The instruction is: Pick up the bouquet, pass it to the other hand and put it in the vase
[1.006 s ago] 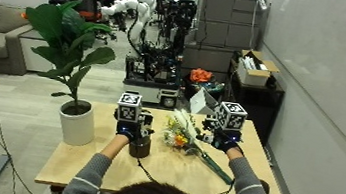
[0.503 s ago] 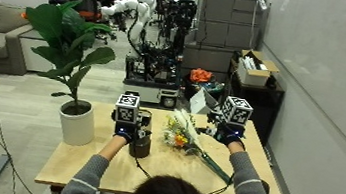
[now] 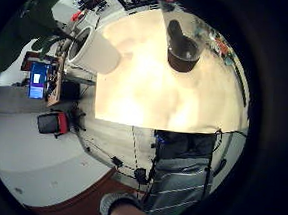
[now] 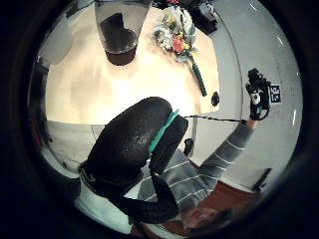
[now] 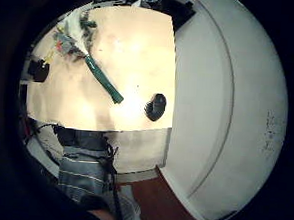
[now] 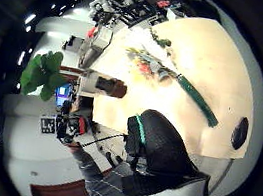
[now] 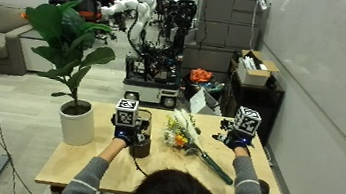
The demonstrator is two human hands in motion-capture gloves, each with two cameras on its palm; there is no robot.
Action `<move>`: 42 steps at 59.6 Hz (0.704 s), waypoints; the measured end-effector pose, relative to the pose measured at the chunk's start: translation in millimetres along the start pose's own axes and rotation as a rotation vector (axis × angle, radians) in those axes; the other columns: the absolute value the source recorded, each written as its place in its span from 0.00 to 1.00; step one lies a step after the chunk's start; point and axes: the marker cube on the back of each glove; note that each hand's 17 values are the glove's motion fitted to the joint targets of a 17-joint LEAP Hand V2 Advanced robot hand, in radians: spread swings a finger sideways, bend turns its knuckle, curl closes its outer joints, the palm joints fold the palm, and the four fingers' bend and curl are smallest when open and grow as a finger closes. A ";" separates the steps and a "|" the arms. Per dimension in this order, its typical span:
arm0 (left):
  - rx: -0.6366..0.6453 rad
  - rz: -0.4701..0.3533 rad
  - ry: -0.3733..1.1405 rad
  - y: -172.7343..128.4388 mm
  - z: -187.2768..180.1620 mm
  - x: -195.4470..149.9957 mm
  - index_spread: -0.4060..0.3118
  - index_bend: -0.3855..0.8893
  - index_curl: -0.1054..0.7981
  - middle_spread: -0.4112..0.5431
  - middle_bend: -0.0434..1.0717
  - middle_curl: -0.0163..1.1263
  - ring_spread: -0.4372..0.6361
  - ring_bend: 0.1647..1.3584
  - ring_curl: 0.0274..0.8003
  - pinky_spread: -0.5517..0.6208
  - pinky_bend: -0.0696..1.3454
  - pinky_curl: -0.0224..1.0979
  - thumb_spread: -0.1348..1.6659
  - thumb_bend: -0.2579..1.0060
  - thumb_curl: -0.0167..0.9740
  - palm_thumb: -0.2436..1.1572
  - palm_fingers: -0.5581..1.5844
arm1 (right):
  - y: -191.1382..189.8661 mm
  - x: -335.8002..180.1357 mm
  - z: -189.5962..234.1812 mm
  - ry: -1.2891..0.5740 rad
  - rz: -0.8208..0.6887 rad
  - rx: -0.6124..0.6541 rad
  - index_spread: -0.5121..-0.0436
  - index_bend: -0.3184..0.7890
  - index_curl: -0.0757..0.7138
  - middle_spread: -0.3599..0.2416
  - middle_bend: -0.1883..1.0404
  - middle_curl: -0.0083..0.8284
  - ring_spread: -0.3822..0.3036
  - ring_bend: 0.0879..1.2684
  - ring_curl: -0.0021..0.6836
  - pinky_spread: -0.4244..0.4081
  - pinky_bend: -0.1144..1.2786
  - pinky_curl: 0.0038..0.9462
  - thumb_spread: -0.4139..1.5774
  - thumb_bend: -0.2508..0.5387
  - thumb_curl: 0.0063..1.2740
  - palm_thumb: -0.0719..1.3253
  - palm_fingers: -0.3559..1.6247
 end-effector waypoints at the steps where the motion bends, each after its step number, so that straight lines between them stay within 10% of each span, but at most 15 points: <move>1: -0.006 -0.005 -0.002 -4.0 3.7 -1.1 0.55 0.41 0.41 0.74 0.21 0.27 0.77 0.37 0.29 0.82 0.39 0.31 0.63 0.18 0.30 0.20 0.28 | -4.8 3.2 6.0 -0.001 0.002 -0.003 0.57 0.39 0.31 0.80 0.40 0.41 0.72 0.38 0.41 0.77 0.41 0.35 0.77 0.30 0.23 0.38 0.25; 7: -0.020 -0.016 -0.012 -19.9 18.2 -4.7 0.55 0.41 0.42 0.74 0.21 0.28 0.77 0.37 0.30 0.82 0.39 0.31 0.63 0.18 0.30 0.20 0.28 | -1.1 16.6 38.2 -0.006 0.159 -0.172 0.60 0.40 0.32 0.80 0.41 0.42 0.71 0.38 0.42 0.76 0.41 0.35 0.77 0.30 0.24 0.40 0.25; 11: -0.030 -0.032 -0.020 -34.5 30.6 -9.2 0.55 0.42 0.42 0.74 0.21 0.28 0.77 0.37 0.30 0.82 0.39 0.31 0.63 0.18 0.30 0.20 0.28 | 9.6 20.1 47.7 0.017 0.158 -0.062 0.62 0.40 0.33 0.79 0.41 0.43 0.71 0.37 0.42 0.76 0.40 0.35 0.77 0.30 0.24 0.41 0.26; 42: -0.080 0.032 -0.004 1.9 18.0 12.9 0.55 0.42 0.43 0.74 0.20 0.29 0.78 0.37 0.30 0.82 0.38 0.32 0.63 0.18 0.31 0.19 0.28 | -4.0 59.8 184.4 0.060 0.206 -0.271 0.65 0.37 0.33 0.68 0.38 0.45 0.55 0.43 0.49 0.61 0.42 0.37 0.76 0.33 0.32 0.60 0.36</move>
